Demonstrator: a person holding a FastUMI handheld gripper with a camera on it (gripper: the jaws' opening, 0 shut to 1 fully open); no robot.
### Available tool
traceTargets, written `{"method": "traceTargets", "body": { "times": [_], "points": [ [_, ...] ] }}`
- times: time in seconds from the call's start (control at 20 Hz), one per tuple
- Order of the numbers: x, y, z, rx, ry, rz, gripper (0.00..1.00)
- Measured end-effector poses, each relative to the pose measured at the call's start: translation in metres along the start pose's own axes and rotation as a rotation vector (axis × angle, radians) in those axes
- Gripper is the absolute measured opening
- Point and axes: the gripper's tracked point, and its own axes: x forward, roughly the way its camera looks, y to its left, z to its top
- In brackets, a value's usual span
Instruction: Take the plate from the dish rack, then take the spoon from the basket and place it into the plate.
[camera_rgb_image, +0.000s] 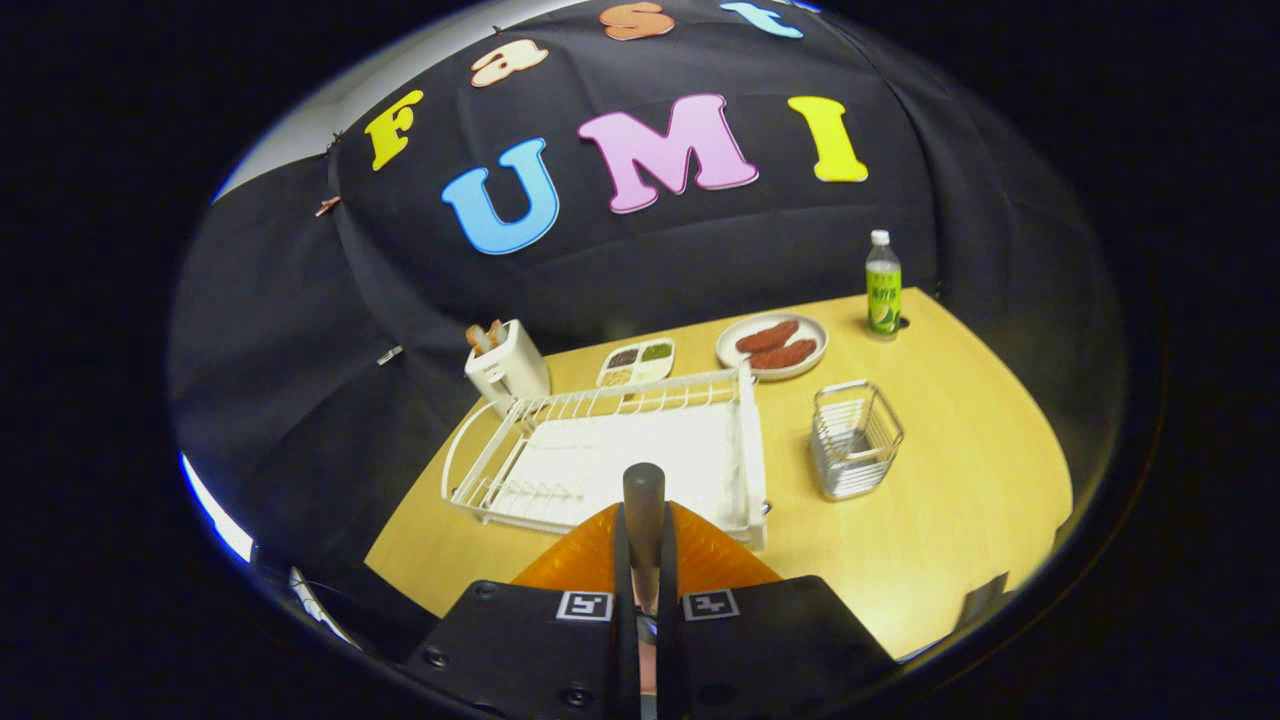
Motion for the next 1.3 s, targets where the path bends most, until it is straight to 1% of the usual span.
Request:
{"method": "traceTargets", "body": {
  "times": [0.15, 0.3, 0.5, 0.65, 0.95, 1.0, 1.1, 1.15, 1.2, 1.25, 1.3],
  "points": [
    [0.018, 0.005, -0.038, 0.026, 0.054, 0.007, 0.11],
    [0.033, 0.014, -0.058, 0.056, 0.083, 0.025, 0.11],
    [0.050, 0.019, -0.076, 0.048, 0.113, 0.028, 0.11],
    [0.049, 0.024, -0.090, 0.055, 0.144, 0.038, 0.11],
    [0.047, 0.016, -0.091, 0.065, 0.154, 0.015, 0.11],
    [0.044, 0.013, -0.092, 0.060, 0.159, -0.003, 0.15],
    [0.040, -0.001, -0.088, 0.039, 0.151, -0.037, 0.36],
    [0.038, -0.007, -0.087, 0.025, 0.140, -0.057, 0.43],
    [0.034, -0.013, -0.083, 0.011, 0.128, -0.075, 0.55],
    [0.029, -0.018, -0.083, -0.003, 0.121, -0.092, 0.61],
    [0.025, -0.020, -0.084, -0.009, 0.123, -0.100, 0.71]
  ]
}}
